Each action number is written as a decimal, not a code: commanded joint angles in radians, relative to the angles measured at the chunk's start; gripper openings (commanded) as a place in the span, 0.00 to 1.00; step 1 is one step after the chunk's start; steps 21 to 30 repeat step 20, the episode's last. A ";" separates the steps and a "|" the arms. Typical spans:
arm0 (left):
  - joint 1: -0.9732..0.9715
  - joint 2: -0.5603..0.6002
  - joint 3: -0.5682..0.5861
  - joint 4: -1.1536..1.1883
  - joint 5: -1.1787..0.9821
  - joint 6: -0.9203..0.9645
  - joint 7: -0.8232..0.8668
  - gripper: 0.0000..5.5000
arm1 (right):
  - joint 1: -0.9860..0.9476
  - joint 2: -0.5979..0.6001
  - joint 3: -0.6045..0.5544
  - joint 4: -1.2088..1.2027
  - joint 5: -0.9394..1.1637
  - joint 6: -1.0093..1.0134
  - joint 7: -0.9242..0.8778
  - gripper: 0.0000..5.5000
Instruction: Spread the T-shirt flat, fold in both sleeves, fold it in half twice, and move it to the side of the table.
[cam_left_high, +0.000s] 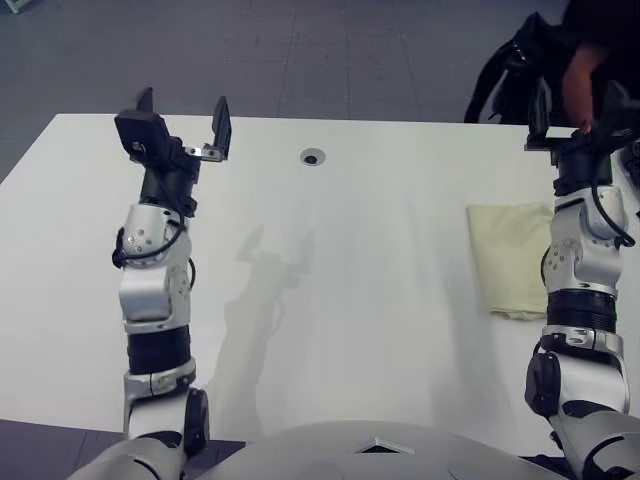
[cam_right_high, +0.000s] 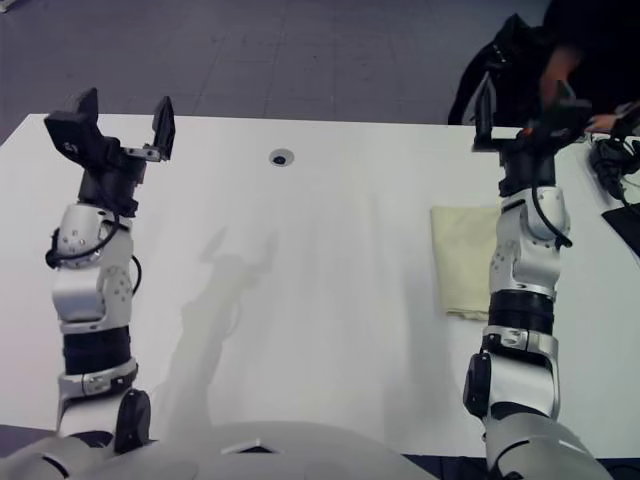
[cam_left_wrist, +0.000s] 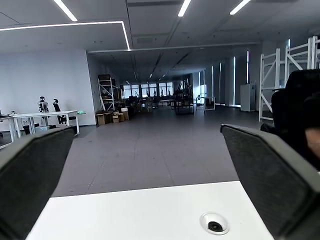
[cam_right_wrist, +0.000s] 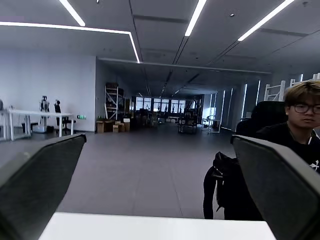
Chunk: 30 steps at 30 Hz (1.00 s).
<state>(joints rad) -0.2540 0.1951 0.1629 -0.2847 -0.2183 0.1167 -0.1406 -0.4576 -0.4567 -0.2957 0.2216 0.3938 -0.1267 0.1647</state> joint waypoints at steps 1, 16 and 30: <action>0.162 -0.098 -0.140 -0.220 0.086 0.008 0.083 0.97 | 0.179 0.134 0.086 -0.488 -0.050 0.190 -0.198 0.98; 0.253 -0.189 -0.259 -0.090 0.351 -0.321 0.217 0.97 | 0.324 0.340 0.279 -0.737 -0.226 0.174 -0.227 0.98; 0.258 -0.193 -0.272 -0.092 0.368 -0.345 0.215 0.97 | 0.360 0.338 0.327 -0.805 -0.271 0.205 -0.209 0.98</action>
